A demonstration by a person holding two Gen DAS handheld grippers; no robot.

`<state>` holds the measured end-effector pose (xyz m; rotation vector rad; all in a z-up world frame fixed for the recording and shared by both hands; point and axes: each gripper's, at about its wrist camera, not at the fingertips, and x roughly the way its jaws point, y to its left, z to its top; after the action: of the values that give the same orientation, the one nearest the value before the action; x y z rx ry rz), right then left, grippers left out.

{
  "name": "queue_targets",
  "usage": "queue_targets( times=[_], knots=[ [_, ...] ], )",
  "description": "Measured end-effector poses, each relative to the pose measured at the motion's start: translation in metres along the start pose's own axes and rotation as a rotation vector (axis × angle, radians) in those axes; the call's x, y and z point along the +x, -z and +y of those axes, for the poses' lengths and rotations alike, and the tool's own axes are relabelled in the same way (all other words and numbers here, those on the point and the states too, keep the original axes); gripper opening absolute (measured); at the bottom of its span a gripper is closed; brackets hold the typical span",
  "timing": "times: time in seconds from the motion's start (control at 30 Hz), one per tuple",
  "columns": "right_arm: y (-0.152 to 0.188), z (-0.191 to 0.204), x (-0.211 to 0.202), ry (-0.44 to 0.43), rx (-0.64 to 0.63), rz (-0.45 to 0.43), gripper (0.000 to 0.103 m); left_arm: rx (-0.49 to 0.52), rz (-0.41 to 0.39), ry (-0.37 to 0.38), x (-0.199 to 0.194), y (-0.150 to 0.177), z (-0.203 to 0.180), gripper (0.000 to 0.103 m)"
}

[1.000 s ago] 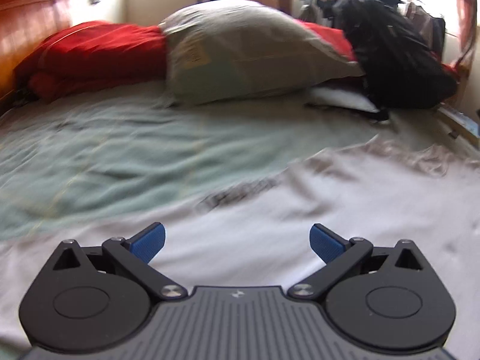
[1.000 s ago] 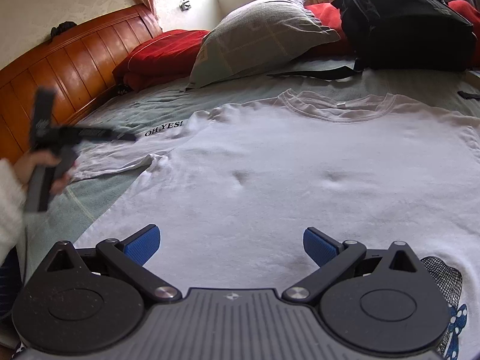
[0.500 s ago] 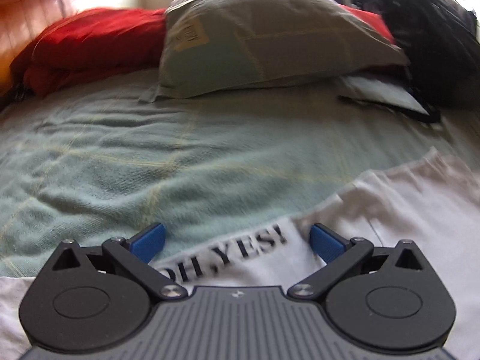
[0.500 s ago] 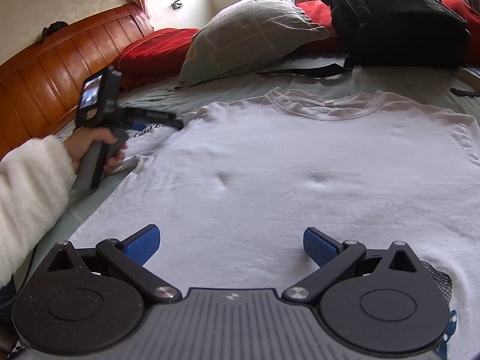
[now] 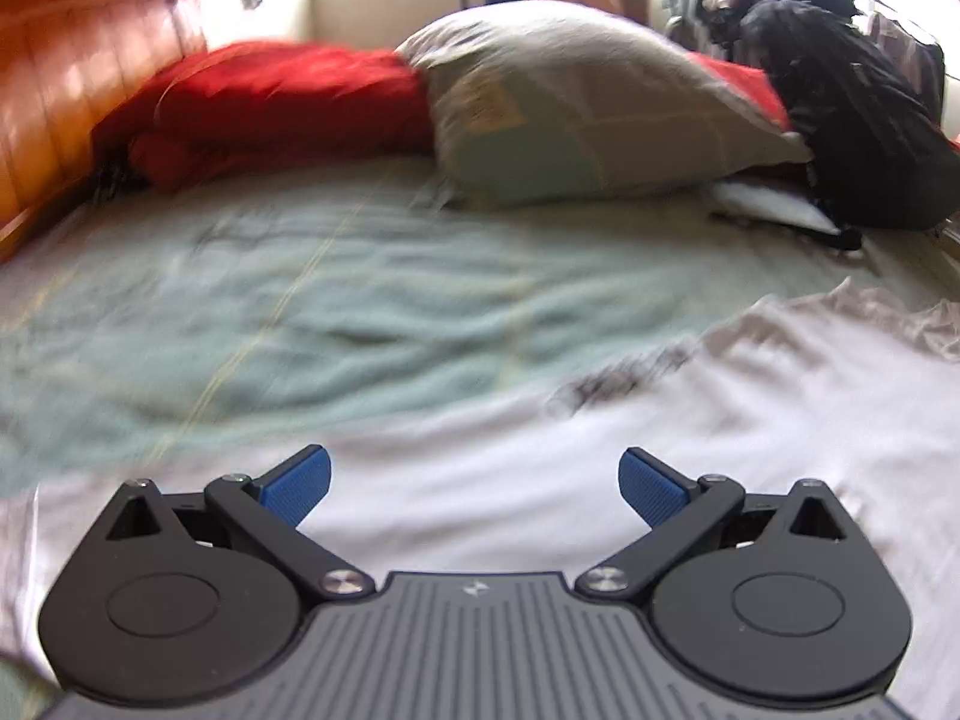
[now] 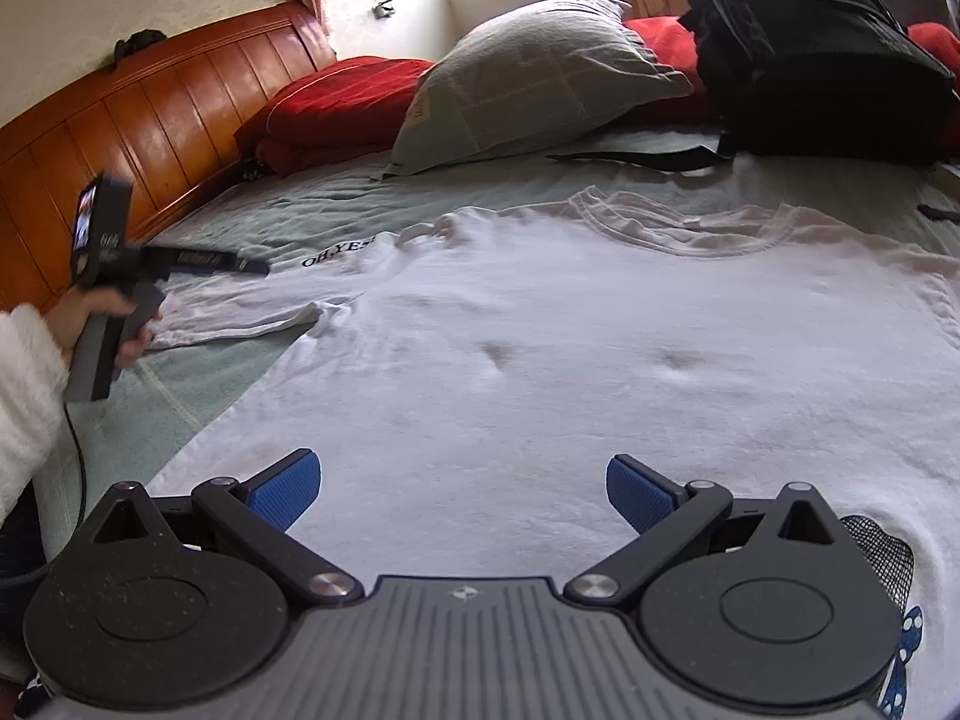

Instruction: Fold clothes

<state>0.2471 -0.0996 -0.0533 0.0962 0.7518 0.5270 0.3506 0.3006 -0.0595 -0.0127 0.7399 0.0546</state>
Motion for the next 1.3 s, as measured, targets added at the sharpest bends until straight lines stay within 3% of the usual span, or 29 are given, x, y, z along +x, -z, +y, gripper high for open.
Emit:
queue_targets(
  times=[0.17, 0.4, 0.57, 0.67, 0.8, 0.93, 1.13, 1.3],
  knots=[
    [-0.001, 0.014, 0.000, 0.009, -0.025, 0.005, 0.103, -0.101, 0.034, -0.002, 0.005, 0.015, 0.035, 0.102],
    [-0.001, 0.029, -0.005, 0.034, -0.081, 0.007, 0.103, -0.230, -0.033, 0.038, -0.023, 0.011, 0.072, 0.102],
    [0.000, 0.033, -0.005, 0.030, -0.084, 0.013, 0.103, -0.297, 0.008, -0.069, -0.012, 0.030, 0.108, 0.102],
    [0.001, 0.036, -0.005, 0.034, -0.093, 0.017, 0.103, -0.322, -0.003, -0.105, -0.019, 0.022, 0.120, 0.101],
    [-0.001, 0.036, -0.005, 0.040, -0.095, 0.016, 0.103, -0.367, -0.033, 0.007, -0.036, 0.018, 0.124, 0.101],
    [-0.001, 0.038, -0.003, 0.033, -0.100, 0.023, 0.103, -0.348, 0.010, 0.107, -0.039, 0.034, 0.115, 0.102],
    [0.001, 0.040, -0.002, 0.030, -0.104, 0.030, 0.103, -0.354, -0.001, 0.069, -0.052, 0.054, 0.127, 0.102],
    [0.000, 0.036, 0.000, 0.031, -0.082, 0.036, 0.103, -0.405, -0.028, 0.093, -0.062, 0.053, 0.142, 0.102]
  ],
)
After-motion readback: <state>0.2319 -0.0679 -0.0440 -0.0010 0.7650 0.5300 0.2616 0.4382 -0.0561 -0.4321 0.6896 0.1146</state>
